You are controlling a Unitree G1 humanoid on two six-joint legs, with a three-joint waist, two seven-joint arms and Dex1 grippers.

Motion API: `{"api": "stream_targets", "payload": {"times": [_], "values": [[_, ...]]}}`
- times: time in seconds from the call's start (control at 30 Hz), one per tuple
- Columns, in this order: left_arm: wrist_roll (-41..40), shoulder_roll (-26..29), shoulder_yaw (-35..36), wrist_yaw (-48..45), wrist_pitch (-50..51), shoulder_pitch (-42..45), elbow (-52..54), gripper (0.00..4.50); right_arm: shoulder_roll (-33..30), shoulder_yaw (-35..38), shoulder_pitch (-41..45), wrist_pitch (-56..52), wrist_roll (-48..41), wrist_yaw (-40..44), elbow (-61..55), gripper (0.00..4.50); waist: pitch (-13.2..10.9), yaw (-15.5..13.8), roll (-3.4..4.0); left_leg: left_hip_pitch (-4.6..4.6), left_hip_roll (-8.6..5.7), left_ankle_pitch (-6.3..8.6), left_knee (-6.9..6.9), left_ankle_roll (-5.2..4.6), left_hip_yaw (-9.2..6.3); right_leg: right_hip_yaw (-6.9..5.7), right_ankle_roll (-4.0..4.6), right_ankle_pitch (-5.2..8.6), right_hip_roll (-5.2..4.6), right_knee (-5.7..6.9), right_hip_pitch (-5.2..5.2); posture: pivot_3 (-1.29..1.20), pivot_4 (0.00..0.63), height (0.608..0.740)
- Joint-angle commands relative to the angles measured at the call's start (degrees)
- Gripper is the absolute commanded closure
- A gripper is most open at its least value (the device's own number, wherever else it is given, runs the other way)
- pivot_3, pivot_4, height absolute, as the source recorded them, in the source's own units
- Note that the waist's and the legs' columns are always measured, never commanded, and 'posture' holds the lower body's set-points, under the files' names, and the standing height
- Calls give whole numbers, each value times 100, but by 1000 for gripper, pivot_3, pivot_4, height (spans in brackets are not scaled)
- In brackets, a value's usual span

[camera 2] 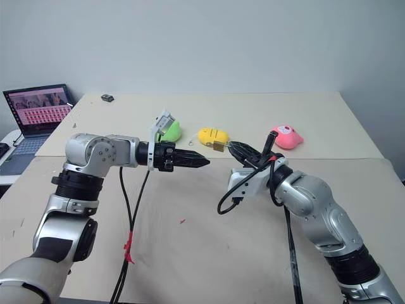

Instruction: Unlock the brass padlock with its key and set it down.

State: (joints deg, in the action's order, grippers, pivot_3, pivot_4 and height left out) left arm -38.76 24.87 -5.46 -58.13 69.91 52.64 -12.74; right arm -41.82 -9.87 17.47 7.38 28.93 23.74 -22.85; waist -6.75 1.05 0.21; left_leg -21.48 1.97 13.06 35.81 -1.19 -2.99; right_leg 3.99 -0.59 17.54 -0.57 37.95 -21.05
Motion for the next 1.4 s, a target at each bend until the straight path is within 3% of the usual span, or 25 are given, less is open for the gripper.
{"api": "stream_targets", "payload": {"times": [0.03,0.57,0.73,0.87,1.0,1.1,1.23,1.4], "values": [[-141,7,142,-34,17,110,173,1248,99,222,18,54,-198,75,-207,4500,0,4,1,-6,0,0,0,0,0,0,5,-3,0,1,0,0,150,660],[22,304,115,-262,-279,323,-228,1248,97,268,-541,291,-272,350,-536,4500,1,13,1,-2,0,0,3,0,0,0,-3,2,2,-1,0,0,150,660],[-85,714,17,-764,-215,182,32,80,51,392,-735,308,-357,495,-687,4500,0,13,1,0,0,0,3,0,-1,-1,-6,4,2,-1,0,0,150,660],[61,1233,-132,-1360,-666,-2,338,80,-43,484,-896,447,-378,526,-657,4500,6,9,9,6,1,0,3,0,0,0,-4,3,3,2,0,0,150,660],[704,2093,-294,-2332,-2357,-363,614,80,-107,427,-952,320,-678,869,-569,4500,10,25,16,5,1,1,2,-1,3,2,4,2,2,0,0,0,150,660],[955,2405,-292,-2714,-3025,-431,523,80,-74,301,-982,34,-1189,1334,-521,4500,9,2,13,10,2,2,0,-3,3,1,18,10,4,-13,0,0,150,660],[805,2551,-174,-3013,-2905,-400,541,80,-192,53,-1102,-175,-1767,2065,-529,4500,11,-39,15,14,2,7,2,-13,1,-1,9,18,5,-13,7,0,150,660],[836,2513,-152,-3015,-2846,-406,593,80,-246,82,-1151,-274,-1989,2328,-584,4500,13,-15,18,10,1,9,7,-16,0,1,7,18,5,-24,6,0,150,660]]}}
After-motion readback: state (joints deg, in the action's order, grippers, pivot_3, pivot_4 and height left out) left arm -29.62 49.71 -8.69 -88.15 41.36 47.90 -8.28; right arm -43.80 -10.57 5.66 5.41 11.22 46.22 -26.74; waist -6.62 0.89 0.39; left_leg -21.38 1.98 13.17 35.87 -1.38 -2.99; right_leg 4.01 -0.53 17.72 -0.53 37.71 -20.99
